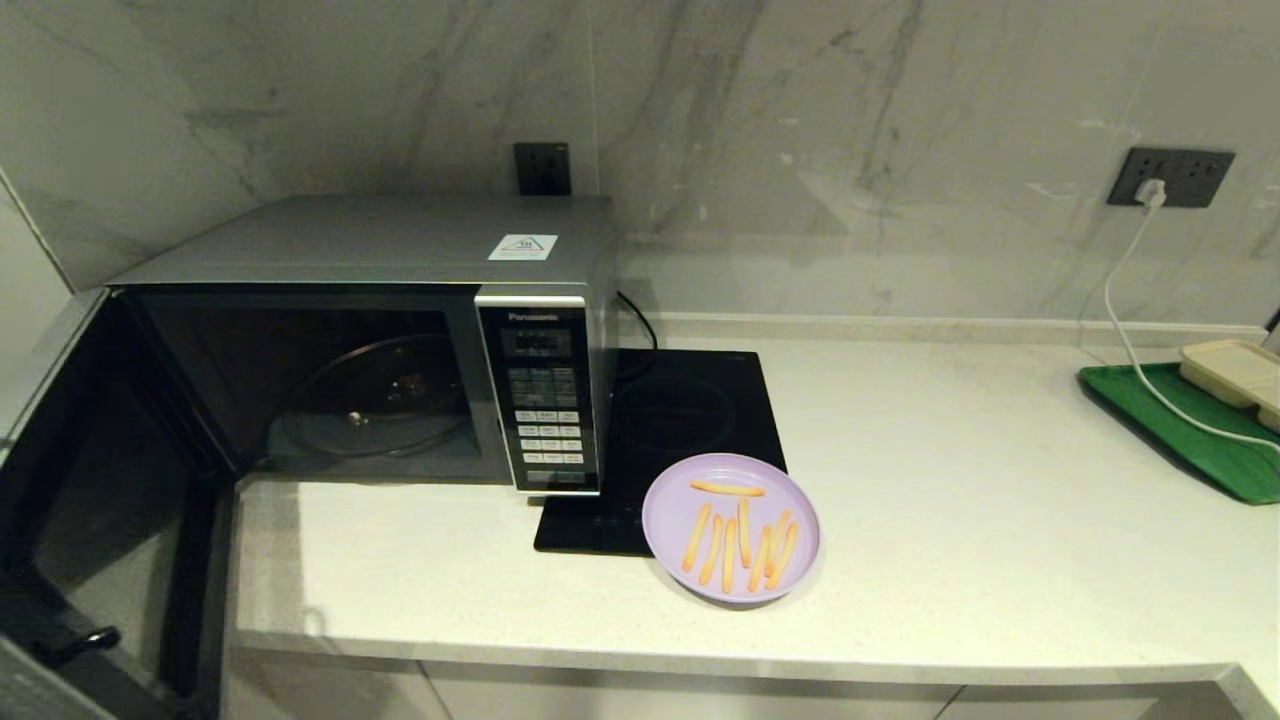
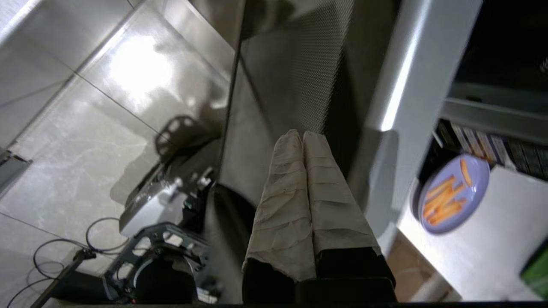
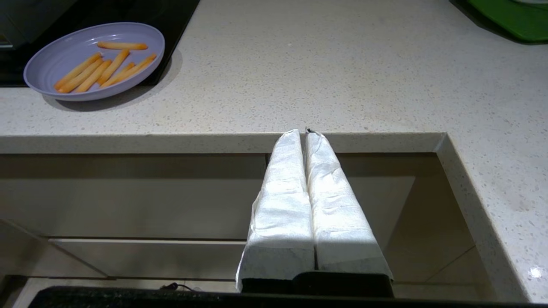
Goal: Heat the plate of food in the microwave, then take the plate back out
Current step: Close the microwave oven
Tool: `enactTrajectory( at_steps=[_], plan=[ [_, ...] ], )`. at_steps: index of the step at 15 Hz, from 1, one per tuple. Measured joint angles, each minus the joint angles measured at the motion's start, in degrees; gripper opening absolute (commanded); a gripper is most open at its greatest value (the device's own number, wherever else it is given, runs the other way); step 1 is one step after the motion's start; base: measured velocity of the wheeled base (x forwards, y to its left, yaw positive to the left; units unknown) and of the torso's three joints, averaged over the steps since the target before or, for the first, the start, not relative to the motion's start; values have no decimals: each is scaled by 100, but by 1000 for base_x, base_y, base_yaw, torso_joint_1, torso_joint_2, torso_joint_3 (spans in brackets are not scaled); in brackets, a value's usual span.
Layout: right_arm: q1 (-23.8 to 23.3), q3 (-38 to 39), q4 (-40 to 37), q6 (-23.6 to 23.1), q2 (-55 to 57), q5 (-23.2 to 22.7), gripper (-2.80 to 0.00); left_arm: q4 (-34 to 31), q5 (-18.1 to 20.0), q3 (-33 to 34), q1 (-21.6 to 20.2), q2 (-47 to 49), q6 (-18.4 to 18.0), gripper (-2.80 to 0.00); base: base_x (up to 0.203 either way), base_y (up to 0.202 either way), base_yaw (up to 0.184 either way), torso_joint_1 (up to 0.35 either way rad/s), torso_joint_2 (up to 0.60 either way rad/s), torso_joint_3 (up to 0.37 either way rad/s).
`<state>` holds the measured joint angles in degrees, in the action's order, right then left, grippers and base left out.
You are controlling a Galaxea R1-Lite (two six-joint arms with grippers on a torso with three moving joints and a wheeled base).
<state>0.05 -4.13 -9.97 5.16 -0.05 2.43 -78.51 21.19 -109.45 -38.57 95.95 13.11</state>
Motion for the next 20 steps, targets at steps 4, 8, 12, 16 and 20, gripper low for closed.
enactTrajectory(
  at_steps=[4, 8, 12, 16, 20],
  plan=[
    [2, 2, -1, 1, 0, 0, -280, -208, 235, 201, 546, -200, -14, -280, 0, 0, 0, 0, 0, 0],
    [2, 2, -1, -1, 0, -1, -280, -424, 261, 436, 1379, -384, -19, -280, 0, 0, 0, 0, 0, 0],
    [2, 0, 2, 1, 0, 2, -280, -457, 532, 550, 2220, -522, -59, -280, 0, 0, 0, 0, 0, 0],
    [2, 1, -1, 1, 0, 2, -280, -424, 738, 801, 2875, -535, -531, -280, 0, 0, 0, 0, 0, 0],
    [2, 0, 2, -2, 0, 2, -280, -167, 741, 908, 3323, -296, -640, -280, 0, 0, 0, 0, 0, 0]
  ],
)
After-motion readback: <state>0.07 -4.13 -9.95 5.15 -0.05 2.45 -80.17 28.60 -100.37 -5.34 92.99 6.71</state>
